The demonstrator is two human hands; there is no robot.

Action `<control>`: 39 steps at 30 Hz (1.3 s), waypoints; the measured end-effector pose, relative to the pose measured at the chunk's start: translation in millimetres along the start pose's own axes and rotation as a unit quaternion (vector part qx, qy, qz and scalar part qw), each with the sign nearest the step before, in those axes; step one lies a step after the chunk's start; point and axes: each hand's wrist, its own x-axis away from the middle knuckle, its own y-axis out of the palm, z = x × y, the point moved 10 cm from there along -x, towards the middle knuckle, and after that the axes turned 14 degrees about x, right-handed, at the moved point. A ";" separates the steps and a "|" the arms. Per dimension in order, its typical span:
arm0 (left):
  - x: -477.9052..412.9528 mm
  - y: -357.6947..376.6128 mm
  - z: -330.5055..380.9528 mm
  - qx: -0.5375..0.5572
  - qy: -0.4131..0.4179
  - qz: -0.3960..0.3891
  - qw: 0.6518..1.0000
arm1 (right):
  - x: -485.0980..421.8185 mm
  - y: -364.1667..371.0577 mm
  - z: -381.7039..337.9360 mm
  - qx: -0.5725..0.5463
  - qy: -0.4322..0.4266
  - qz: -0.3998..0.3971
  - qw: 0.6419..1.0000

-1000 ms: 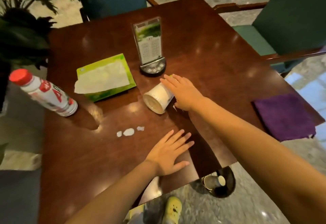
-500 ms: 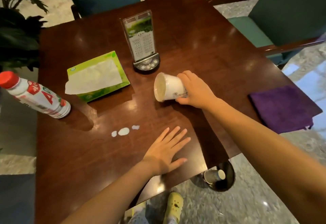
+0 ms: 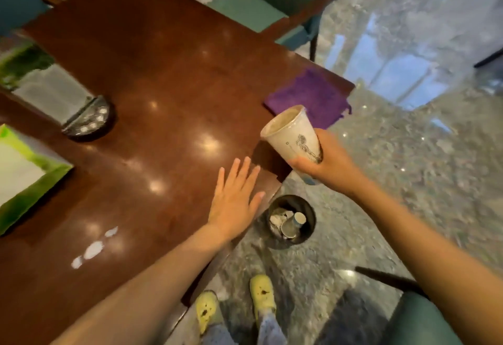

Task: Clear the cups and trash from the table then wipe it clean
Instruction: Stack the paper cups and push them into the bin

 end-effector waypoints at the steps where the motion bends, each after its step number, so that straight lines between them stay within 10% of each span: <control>1: -8.1 0.8 2.8 -0.003 0.003 0.000 1.000 | 13.0 -3.9 13.3 -0.032 0.014 0.010 0.999; 8: -74.8 10.1 39.4 -0.026 0.068 -0.013 0.997 | 100.5 48.6 140.1 -0.157 0.220 0.044 0.962; 16: -82.2 6.3 42.7 -0.055 0.072 0.030 0.995 | 124.3 177.0 259.0 -0.085 0.425 -0.102 0.895; 30: -84.1 9.7 39.3 -0.035 0.068 0.046 0.996 | 101.4 293.8 322.5 -0.054 0.543 -0.224 0.808; 39: -82.5 8.8 40.4 -0.024 0.077 0.054 0.995 | 74.4 309.4 333.7 0.029 0.479 -0.188 0.857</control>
